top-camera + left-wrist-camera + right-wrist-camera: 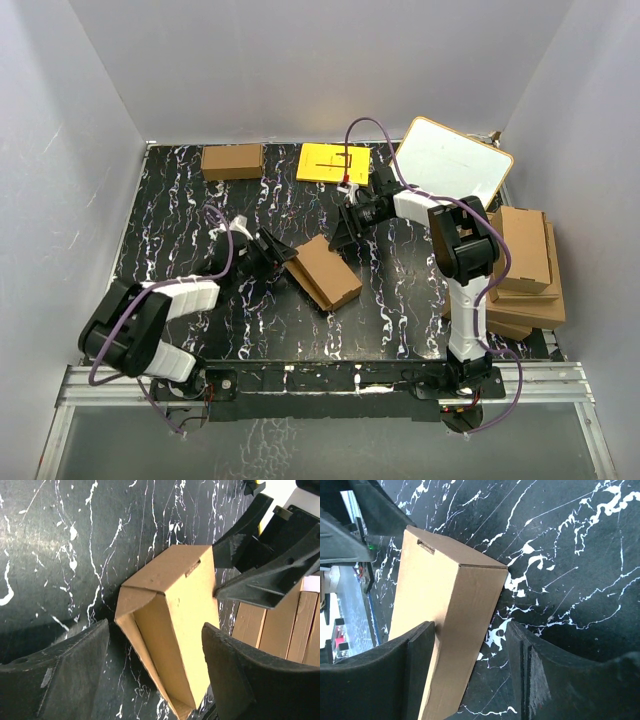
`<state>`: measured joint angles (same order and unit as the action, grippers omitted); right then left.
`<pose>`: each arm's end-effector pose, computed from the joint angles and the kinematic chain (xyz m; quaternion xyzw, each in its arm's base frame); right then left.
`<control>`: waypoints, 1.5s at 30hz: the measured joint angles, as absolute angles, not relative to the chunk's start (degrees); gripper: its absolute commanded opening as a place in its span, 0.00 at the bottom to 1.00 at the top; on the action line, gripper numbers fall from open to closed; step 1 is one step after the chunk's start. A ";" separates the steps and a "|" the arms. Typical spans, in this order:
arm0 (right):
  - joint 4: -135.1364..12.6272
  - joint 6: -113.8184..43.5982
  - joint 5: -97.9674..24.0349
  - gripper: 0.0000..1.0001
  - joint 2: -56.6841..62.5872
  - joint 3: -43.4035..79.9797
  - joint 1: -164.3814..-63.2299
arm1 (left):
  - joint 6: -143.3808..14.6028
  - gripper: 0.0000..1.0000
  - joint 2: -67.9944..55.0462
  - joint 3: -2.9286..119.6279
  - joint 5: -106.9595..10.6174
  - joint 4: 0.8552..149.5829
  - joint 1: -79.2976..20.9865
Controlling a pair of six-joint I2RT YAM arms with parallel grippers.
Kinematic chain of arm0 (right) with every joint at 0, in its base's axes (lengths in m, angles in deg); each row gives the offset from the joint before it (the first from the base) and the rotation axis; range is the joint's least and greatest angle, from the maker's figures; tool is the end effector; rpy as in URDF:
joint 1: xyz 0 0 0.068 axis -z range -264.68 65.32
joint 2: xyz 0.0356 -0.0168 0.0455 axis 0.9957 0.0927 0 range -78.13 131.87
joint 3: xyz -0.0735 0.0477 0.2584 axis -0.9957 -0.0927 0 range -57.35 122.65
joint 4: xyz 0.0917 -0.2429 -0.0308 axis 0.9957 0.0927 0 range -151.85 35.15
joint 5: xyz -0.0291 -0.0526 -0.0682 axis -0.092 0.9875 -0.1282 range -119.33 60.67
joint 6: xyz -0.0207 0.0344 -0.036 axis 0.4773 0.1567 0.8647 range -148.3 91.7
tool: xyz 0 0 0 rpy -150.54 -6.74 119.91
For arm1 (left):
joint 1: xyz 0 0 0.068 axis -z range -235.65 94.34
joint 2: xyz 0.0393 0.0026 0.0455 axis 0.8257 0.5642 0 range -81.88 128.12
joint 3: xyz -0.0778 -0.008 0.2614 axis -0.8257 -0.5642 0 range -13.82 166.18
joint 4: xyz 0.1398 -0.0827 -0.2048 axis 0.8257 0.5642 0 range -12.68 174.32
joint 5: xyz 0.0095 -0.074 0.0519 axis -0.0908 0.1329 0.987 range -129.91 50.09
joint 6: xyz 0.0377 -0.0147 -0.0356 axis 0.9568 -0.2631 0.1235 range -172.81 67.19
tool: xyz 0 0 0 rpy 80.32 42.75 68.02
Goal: Fold the paper box
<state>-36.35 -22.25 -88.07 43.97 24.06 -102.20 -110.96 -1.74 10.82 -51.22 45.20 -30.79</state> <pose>0.3938 0.1563 0.1384 -0.2732 0.8141 0.4955 0.1308 0.2356 -0.1168 0.1626 -0.1863 0.8123 -0.4239 0.3547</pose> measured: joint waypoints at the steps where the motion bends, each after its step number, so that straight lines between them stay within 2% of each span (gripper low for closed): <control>1: -36.27 -22.47 -88.26 0.61 43.97 24.15 -102.26 | -111.00 0.69 -0.54 11.37 -51.24 44.79 -30.79; 6: -36.27 -22.89 -88.90 0.60 43.97 24.41 -102.61 | -111.22 0.62 4.31 13.62 -51.50 44.22 -30.81; 16: -36.29 -22.86 -89.11 0.55 43.97 24.41 -103.79 | -111.57 0.52 5.49 14.76 -52.38 43.98 -30.81; 18: -36.29 -22.86 -89.18 0.54 44.00 24.41 -104.12 | -111.57 0.47 6.37 15.20 -52.64 43.70 -30.81; 31: -35.20 -22.27 -88.83 0.50 44.19 25.00 -105.61 | -111.20 0.47 8.47 17.18 -53.97 45.03 -31.19; 40: -34.54 -22.16 -87.96 0.49 44.21 25.46 -106.13 | -109.06 0.27 8.47 20.22 -54.11 49.79 -31.27; 45: -33.71 -21.92 -87.37 0.49 44.28 25.94 -106.46 | -107.20 0.20 8.47 22.63 -53.87 53.42 -31.10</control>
